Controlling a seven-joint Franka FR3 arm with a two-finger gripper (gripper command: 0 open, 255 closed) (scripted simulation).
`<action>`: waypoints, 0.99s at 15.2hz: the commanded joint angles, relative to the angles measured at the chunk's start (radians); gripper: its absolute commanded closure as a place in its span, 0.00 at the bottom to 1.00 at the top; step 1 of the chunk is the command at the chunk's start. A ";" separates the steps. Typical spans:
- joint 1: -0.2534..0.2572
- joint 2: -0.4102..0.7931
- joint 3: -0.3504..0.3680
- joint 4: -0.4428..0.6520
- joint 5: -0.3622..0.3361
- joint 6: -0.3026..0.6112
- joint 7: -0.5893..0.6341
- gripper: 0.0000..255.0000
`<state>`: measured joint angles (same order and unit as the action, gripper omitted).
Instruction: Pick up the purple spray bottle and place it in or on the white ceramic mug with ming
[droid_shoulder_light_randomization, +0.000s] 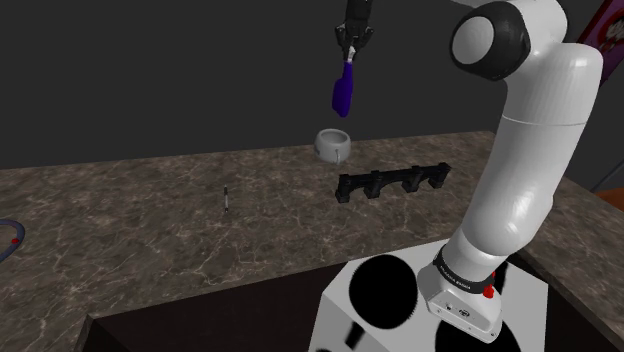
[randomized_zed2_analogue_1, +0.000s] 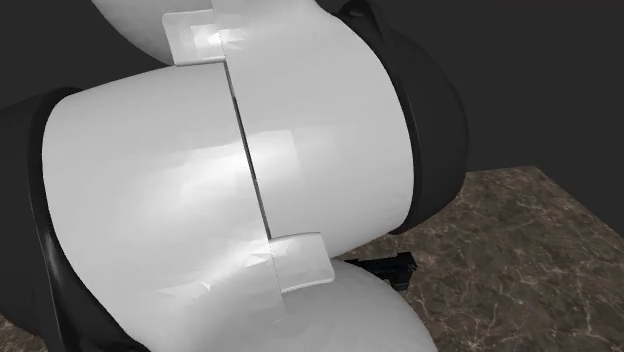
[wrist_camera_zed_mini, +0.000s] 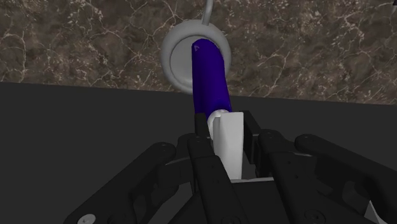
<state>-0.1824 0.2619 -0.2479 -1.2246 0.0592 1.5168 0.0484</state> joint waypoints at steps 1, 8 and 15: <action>0.005 -0.018 0.001 -0.054 -0.005 0.037 0.002 1.00; 0.014 -0.050 0.003 -0.193 -0.013 0.145 0.005 1.00; 0.018 -0.064 0.004 -0.307 -0.016 0.245 0.007 1.00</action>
<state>-0.1642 0.1967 -0.2437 -1.5197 0.0427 1.7481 0.0557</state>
